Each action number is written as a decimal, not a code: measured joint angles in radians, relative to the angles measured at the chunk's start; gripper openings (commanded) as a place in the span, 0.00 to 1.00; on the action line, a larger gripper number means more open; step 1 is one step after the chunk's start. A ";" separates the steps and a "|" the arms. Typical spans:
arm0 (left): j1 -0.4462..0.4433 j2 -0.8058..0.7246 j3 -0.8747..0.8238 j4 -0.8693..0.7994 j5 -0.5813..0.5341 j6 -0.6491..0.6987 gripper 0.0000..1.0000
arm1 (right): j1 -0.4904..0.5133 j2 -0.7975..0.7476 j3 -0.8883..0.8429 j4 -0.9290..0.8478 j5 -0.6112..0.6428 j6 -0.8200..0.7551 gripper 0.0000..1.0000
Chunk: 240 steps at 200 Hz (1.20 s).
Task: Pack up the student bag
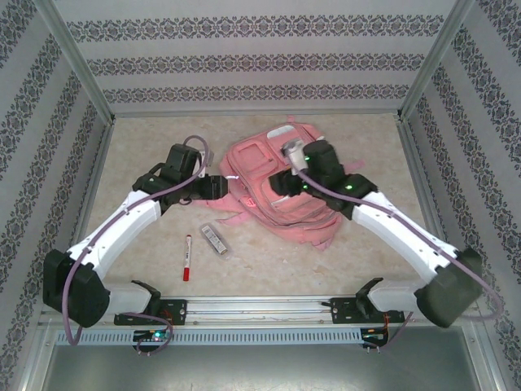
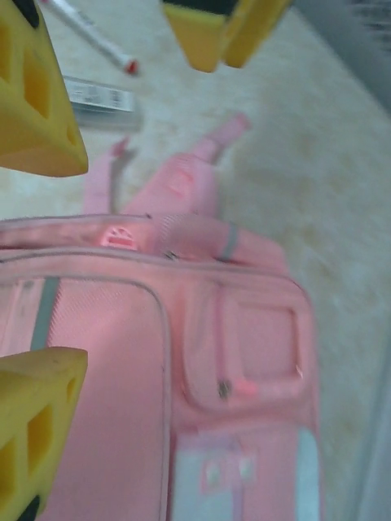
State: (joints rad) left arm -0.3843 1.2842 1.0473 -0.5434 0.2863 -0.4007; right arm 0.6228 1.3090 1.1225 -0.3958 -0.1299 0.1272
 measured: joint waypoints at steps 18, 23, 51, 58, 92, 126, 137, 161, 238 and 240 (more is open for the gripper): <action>0.000 -0.008 -0.050 -0.001 0.036 -0.035 0.62 | 0.031 0.079 0.023 -0.035 0.010 -0.014 0.59; 0.000 -0.003 -0.059 0.001 0.047 -0.050 0.63 | 0.032 0.100 0.033 -0.044 0.016 -0.012 0.59; 0.000 0.110 -0.061 0.071 0.111 -0.150 0.67 | 0.032 0.222 0.092 -0.079 0.055 0.051 0.59; 0.000 0.158 -0.051 0.093 0.123 -0.175 0.68 | 0.032 0.243 0.095 -0.080 0.066 0.076 0.59; 0.000 0.413 0.084 0.148 0.129 -0.246 0.67 | 0.032 0.276 0.095 -0.110 0.119 0.175 0.59; 0.001 0.557 0.273 0.152 0.060 -0.212 0.67 | 0.032 0.277 0.063 -0.109 0.148 0.229 0.64; 0.001 0.577 0.322 0.155 0.028 -0.187 0.67 | 0.032 0.282 0.043 -0.109 0.149 0.233 0.64; 0.006 0.594 0.371 0.198 -0.051 -0.117 0.67 | 0.047 0.328 0.022 -0.109 0.164 0.237 0.64; 0.005 0.839 0.514 0.328 -0.039 0.104 0.57 | 0.001 0.339 -0.098 -0.049 0.280 0.327 0.63; 0.003 0.839 0.513 0.328 -0.037 0.106 0.57 | -0.008 0.336 -0.100 -0.049 0.280 0.327 0.63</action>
State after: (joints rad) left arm -0.3809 2.1235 1.5604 -0.2150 0.2497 -0.2947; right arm 0.6144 1.6447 1.0222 -0.4450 0.1497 0.4538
